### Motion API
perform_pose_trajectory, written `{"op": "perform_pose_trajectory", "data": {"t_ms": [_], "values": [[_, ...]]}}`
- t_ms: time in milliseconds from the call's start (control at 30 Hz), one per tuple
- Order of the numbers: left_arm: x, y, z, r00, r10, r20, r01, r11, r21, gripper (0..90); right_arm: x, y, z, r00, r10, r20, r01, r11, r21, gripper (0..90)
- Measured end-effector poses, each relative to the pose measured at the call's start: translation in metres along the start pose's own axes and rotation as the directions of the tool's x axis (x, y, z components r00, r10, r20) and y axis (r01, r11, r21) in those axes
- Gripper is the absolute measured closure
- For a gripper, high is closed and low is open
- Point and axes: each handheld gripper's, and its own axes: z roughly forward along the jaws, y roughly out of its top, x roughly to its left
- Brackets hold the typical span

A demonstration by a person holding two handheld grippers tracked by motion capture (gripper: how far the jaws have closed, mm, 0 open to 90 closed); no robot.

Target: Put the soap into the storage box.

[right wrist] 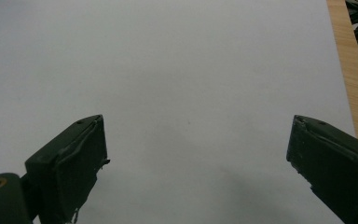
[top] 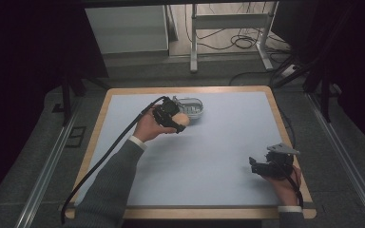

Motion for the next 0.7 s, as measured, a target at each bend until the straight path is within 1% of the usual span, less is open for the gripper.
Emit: {"op": "perform_pose_trajectory", "data": {"t_ms": [33, 100, 167, 233, 267, 300, 333, 467, 533, 600, 700], "values": [[0.001, 0.001, -0.001, 1.0000, 0.004, -0.001, -0.004, 1.0000, -0.002, 32.7, 0.000, 0.000, 0.000, 1.0000, 0.000, 0.000, 0.000, 1.000, -0.001, 4.8], [0.003, 0.002, -0.002, 1.0000, -0.005, 0.003, 0.005, 1.0000, -0.008, 32.7, 0.001, 0.001, 0.000, 1.0000, -0.005, -0.001, 0.005, 1.000, -0.005, 4.8], [0.003, 0.004, -0.002, 0.9999, 0.001, -0.013, -0.001, 1.0000, -0.001, 32.7, 0.001, 0.001, -0.001, 1.0000, -0.004, -0.001, 0.004, 1.000, -0.006, 4.8], [0.005, 0.005, -0.002, 1.0000, -0.002, -0.007, 0.002, 1.0000, -0.001, 32.7, 0.001, 0.001, -0.001, 1.0000, -0.002, 0.001, 0.002, 1.000, -0.005, 4.8], [0.005, 0.006, -0.001, 0.9999, -0.011, -0.002, 0.011, 0.9999, -0.005, 32.7, 0.000, 0.001, -0.001, 1.0000, -0.001, -0.001, 0.001, 1.000, -0.004, 4.8], [0.006, 0.007, -0.001, 1.0000, -0.001, -0.007, 0.001, 1.0000, 0.001, 32.7, 0.000, 0.000, -0.001, 1.0000, 0.000, -0.001, 0.000, 1.000, -0.003, 4.8], [0.006, 0.008, 0.000, 1.0000, -0.007, -0.007, 0.007, 1.0000, -0.001, 32.7, 0.000, 0.000, -0.001, 1.0000, -0.001, -0.001, 0.001, 1.000, -0.003, 4.8], [0.008, 0.012, 0.002, 1.0000, -0.004, -0.007, 0.004, 1.0000, -0.001, 32.7, 0.000, 0.000, -0.001, 1.0000, 0.000, -0.001, 0.000, 1.000, -0.001, 4.8], [0.009, 0.013, 0.004, 0.9999, -0.014, -0.002, 0.014, 0.9999, -0.008, 32.6, 0.000, 0.000, 0.000, 1.0000, 0.000, 0.000, 0.000, 1.000, -0.001, 4.8], [0.012, 0.013, 0.006, 0.9999, -0.013, -0.005, 0.013, 0.9999, -0.006, 32.7, -0.001, 0.000, 0.000, 1.0000, 0.001, 0.000, -0.001, 1.000, -0.001, 4.8], [0.016, 0.012, 0.009, 0.9997, -0.025, -0.006, 0.025, 0.9997, -0.002, 32.7, -0.001, 0.000, 0.000, 1.0000, 0.002, 0.002, -0.002, 1.000, -0.001, 4.8]]}}
